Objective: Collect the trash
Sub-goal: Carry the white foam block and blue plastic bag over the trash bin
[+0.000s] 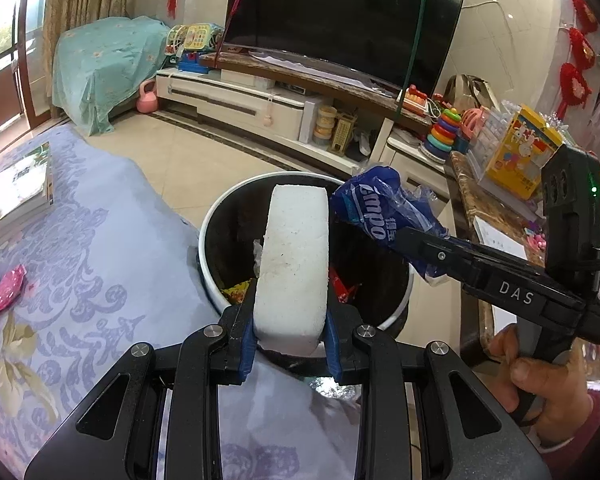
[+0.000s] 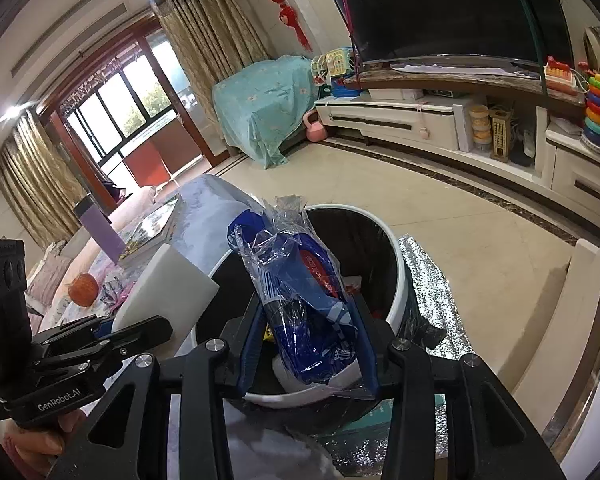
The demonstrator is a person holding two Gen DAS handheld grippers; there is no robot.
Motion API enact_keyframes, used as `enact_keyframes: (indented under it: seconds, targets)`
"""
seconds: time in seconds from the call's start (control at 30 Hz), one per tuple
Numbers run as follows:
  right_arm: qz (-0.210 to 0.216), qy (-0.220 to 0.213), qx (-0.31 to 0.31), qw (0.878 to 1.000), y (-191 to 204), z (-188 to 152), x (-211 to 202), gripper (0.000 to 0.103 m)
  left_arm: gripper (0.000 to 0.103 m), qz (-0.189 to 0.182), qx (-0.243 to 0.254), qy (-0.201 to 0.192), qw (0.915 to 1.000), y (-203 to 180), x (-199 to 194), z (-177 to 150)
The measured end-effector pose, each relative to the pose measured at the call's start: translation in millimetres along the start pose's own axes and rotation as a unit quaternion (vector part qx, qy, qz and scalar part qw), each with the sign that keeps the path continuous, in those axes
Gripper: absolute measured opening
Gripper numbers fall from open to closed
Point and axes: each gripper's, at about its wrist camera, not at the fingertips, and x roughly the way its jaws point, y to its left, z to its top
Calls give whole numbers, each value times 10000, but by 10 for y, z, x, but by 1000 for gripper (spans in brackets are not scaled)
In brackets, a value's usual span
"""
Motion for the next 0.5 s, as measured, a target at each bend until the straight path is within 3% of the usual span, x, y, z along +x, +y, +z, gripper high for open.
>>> enact_keyframes:
  seconds: [0.5]
  targets:
    - [-102, 154, -111, 9998, -18, 117, 112, 42, 26, 59, -16, 112, 9999, 34, 166, 65]
